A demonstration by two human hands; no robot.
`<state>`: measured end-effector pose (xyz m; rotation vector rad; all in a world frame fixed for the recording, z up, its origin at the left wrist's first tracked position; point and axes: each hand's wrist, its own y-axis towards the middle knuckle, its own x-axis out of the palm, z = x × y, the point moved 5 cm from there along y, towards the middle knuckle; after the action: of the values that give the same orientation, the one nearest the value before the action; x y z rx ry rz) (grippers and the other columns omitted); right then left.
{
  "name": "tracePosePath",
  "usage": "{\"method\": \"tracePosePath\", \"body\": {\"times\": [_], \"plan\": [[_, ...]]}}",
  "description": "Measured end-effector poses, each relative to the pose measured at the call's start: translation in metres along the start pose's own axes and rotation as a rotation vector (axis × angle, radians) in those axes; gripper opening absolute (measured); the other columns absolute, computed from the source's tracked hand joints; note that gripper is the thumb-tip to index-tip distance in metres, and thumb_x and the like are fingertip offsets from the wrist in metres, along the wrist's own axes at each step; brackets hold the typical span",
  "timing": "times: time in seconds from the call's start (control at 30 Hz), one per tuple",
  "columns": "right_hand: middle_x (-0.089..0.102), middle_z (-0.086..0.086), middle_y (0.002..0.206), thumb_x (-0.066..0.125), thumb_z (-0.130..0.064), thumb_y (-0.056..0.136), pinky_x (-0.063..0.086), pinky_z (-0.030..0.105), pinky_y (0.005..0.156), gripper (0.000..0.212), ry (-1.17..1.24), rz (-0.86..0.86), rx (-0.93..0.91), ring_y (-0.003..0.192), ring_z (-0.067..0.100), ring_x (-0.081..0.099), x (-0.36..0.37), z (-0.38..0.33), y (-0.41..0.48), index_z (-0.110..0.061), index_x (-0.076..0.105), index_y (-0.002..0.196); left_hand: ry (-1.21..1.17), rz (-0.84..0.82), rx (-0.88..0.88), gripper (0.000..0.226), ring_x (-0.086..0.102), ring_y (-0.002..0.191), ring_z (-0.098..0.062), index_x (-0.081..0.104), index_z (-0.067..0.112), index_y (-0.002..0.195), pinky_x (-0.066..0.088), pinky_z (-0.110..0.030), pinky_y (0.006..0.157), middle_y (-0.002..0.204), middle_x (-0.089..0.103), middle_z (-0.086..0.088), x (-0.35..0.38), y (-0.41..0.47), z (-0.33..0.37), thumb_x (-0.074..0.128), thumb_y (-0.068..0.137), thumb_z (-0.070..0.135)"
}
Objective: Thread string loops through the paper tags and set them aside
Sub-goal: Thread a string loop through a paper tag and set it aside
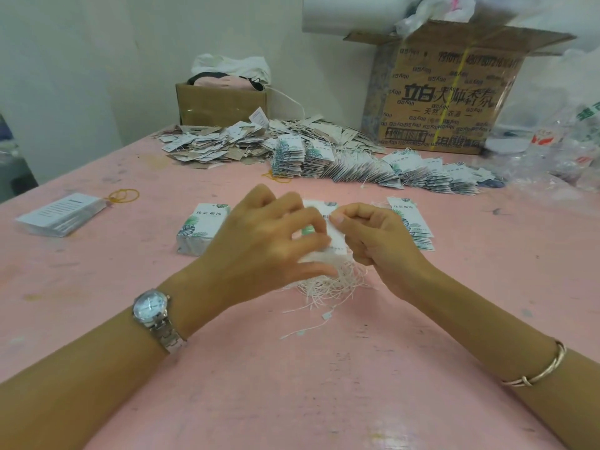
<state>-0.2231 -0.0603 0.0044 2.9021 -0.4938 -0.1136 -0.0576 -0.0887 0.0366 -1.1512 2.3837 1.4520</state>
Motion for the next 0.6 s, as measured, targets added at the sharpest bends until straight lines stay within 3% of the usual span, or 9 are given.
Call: {"method": "tracePosePath", "body": {"times": [0.07,0.17,0.3,0.37,0.47,0.6], "plan": [[0.035,-0.010,0.046,0.064,-0.011,0.093,0.021,0.017,0.039,0.008,0.007,0.031,0.014,0.040,0.007,0.021,-0.003,0.001,0.001,-0.008,0.064,0.085,0.105,-0.047,-0.104,0.048,0.064,0.078,-0.024,0.075,0.014,0.099,0.033,-0.038,0.072,0.093,0.072,-0.003,0.001,-0.001,-0.021,0.054,0.095,0.057],[0.034,-0.010,0.045,0.064,-0.009,0.092,0.020,0.017,0.039,0.008,0.012,0.053,0.028,0.039,0.007,0.021,-0.005,0.002,0.003,-0.007,0.064,0.085,0.228,-0.119,-0.387,0.036,0.062,0.079,-0.028,0.070,0.013,0.102,0.037,-0.040,0.075,0.089,0.070,-0.007,0.000,-0.015,-0.065,0.050,0.100,0.043],[0.036,-0.010,0.044,0.064,-0.009,0.092,0.021,0.016,0.038,0.008,-0.011,0.044,0.029,0.038,0.007,0.022,-0.003,0.004,0.003,-0.007,0.064,0.085,0.318,-0.623,-0.856,0.060,0.060,0.096,-0.031,0.068,0.014,0.104,0.038,-0.044,0.090,0.100,0.069,-0.008,0.023,-0.066,-0.117,0.037,0.093,0.065],[0.037,-0.010,0.043,0.064,-0.010,0.092,0.021,0.015,0.038,0.009,-0.029,0.032,0.024,0.037,0.007,0.022,-0.001,0.004,0.002,-0.007,0.064,0.084,0.287,-0.765,-0.965,0.073,0.062,0.089,-0.028,0.071,0.016,0.095,0.039,-0.042,0.088,0.091,0.069,-0.006,0.032,-0.090,-0.130,0.033,0.085,0.078],[0.037,-0.011,0.042,0.063,-0.009,0.093,0.021,0.016,0.038,0.009,-0.031,0.021,0.022,0.037,0.006,0.023,-0.001,0.003,0.002,-0.006,0.064,0.085,0.110,-0.878,-1.100,0.074,0.062,0.074,-0.023,0.074,0.020,0.082,0.045,-0.034,0.076,0.074,0.068,-0.001,0.044,-0.114,-0.139,0.038,0.077,0.085],[0.037,-0.011,0.043,0.063,-0.008,0.093,0.022,0.016,0.037,0.007,-0.027,0.018,0.022,0.037,0.006,0.023,-0.001,0.003,0.002,-0.005,0.063,0.086,0.049,-0.874,-1.179,0.067,0.062,0.069,-0.022,0.076,0.020,0.079,0.046,-0.030,0.068,0.068,0.068,0.000,0.047,-0.118,-0.144,0.048,0.077,0.081]]}}
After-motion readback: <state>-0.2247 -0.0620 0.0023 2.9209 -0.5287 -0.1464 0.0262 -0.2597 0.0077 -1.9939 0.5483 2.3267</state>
